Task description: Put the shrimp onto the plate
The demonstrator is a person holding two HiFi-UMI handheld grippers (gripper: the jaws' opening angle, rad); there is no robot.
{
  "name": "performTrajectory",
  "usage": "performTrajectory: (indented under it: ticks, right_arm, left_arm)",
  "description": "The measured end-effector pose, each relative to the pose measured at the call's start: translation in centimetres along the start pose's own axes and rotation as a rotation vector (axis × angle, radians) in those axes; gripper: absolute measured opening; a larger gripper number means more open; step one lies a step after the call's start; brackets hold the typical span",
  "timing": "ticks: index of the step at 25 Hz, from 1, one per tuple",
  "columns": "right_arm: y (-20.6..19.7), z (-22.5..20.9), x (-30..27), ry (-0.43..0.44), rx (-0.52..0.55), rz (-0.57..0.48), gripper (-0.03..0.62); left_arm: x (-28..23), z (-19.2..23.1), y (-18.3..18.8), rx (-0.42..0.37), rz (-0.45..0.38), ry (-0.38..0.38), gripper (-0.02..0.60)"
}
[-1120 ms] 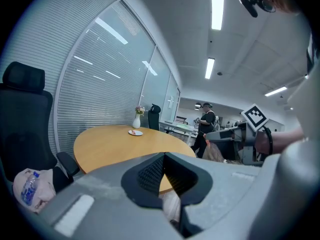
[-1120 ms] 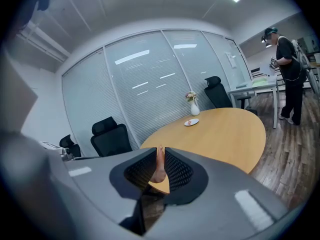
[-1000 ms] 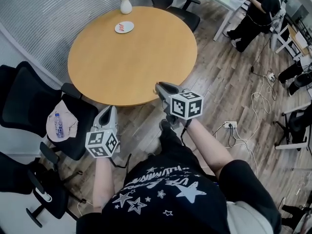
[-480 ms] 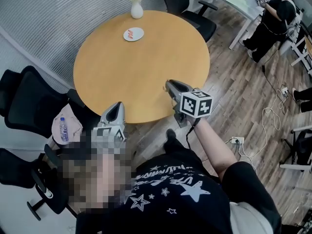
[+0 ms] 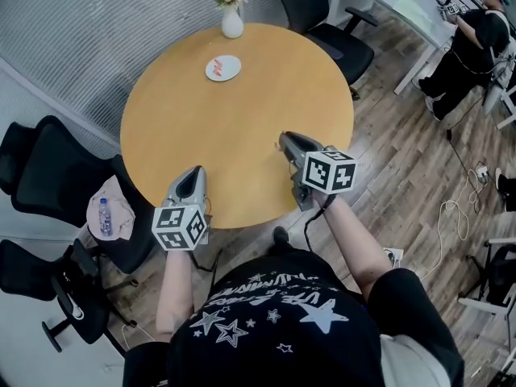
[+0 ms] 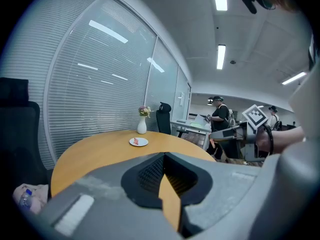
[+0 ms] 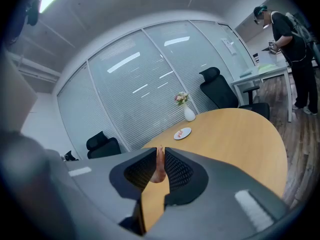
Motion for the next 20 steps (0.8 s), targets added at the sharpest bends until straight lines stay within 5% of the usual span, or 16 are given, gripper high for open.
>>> performTrajectory:
  ticks: [9, 20]
  right_arm:
    - [3.0, -3.8, -2.5, 0.074, 0.004, 0.032, 0.051]
    - [3.1, -4.6, -5.1, 0.084, -0.027, 0.051, 0.051]
  left_arm:
    - [-3.1, -0.3, 1.8, 0.009, -0.014, 0.115, 0.0]
    - [-4.2, 1.6, 3.3, 0.006, -0.018, 0.131, 0.0]
Point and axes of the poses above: the fingertips, and each gripper's own axes: x backward along the fingers, z to its left, y out of its top, the point moved 2 cm from there along x, backward along the fingers, and after that the axes turned 2 degrees about z, right-handed, at the moved point
